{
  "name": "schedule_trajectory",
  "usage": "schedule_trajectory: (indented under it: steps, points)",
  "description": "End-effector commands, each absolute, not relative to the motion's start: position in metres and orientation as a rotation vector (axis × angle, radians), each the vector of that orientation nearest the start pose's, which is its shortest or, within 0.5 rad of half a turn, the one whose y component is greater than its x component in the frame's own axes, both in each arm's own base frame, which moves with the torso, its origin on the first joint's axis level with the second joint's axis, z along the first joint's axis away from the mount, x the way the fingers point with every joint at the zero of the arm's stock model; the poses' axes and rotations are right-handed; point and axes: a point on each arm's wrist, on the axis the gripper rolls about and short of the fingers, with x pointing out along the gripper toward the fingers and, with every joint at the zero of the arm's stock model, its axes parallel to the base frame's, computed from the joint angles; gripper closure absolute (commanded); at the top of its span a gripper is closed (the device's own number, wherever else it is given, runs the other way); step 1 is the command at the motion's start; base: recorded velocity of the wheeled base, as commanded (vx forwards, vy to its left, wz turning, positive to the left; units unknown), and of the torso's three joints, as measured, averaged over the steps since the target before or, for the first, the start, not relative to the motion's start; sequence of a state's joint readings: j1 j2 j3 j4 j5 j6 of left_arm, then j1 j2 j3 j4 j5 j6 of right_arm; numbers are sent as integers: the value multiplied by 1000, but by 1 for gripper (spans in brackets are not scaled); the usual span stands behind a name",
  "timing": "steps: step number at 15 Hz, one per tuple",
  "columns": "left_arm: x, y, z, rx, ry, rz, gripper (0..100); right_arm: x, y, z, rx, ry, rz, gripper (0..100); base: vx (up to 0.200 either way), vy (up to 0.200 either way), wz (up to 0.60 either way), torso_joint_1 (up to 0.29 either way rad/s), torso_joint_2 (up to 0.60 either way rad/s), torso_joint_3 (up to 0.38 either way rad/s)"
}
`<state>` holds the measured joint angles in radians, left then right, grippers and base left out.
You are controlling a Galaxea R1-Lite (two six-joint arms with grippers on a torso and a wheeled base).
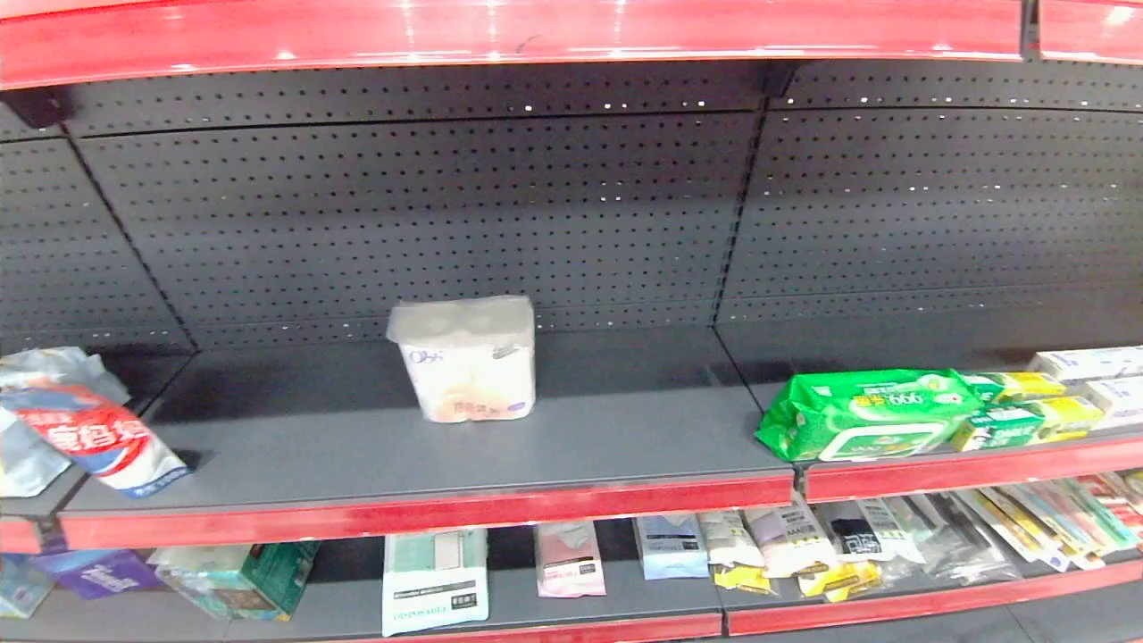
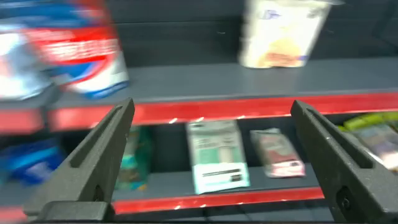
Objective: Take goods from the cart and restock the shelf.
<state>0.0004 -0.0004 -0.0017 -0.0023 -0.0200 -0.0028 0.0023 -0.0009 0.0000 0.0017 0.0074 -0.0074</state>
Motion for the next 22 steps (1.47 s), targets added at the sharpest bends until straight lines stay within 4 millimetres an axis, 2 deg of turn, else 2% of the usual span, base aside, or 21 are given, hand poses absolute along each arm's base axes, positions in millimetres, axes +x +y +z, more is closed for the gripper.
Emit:
schedule_trajectory:
  steps: [1, 14, 22]
  points:
    - [-23, 0, 76, -3, -5, -18, 0, -23, 0, 75, -8, 1, 11, 0, 0, 0, -600, 17, 7, 2]
    - [-23, -1, 76, -3, -5, -20, 0, -23, 0, 75, -8, 0, 11, 0, 0, 0, -600, 2, 2, 1]
    - [-23, -1, 76, -5, -3, -20, 0, -23, 0, 75, -8, 5, 11, 0, 0, 0, 0, 0, 0, 0]
